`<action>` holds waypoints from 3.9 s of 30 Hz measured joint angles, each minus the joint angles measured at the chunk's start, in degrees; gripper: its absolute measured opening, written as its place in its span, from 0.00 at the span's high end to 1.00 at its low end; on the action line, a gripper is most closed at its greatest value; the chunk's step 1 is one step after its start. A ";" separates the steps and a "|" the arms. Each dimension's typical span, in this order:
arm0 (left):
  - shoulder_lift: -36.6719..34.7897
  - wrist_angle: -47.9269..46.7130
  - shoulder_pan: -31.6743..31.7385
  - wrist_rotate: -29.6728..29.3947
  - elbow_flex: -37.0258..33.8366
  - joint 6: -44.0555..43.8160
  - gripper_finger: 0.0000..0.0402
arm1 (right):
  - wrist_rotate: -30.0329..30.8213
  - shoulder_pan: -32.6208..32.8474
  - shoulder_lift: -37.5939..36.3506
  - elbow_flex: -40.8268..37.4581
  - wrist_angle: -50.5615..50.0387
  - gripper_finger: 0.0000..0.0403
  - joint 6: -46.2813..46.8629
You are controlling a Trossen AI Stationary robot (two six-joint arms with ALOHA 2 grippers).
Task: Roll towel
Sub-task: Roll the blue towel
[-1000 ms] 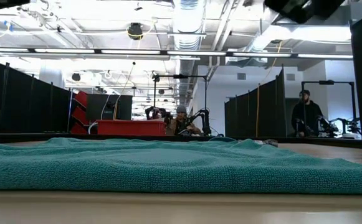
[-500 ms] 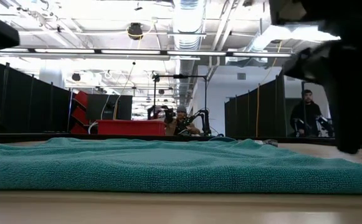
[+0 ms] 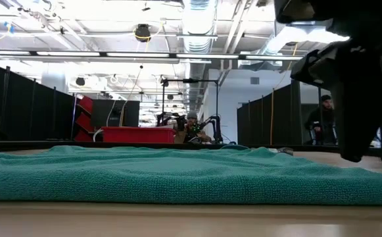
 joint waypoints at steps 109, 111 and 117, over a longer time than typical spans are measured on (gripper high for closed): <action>-22.61 6.18 13.81 -2.70 -26.47 11.14 0.97 | -10.16 -8.48 1.99 4.02 -11.53 0.94 2.93; -22.60 5.53 14.39 -2.72 -26.02 12.93 0.93 | -10.16 -8.73 1.99 4.02 -13.43 0.89 3.82; -22.77 -2.68 16.08 -3.27 -21.52 16.66 0.79 | -7.67 -8.94 -0.07 4.01 -15.70 0.76 4.29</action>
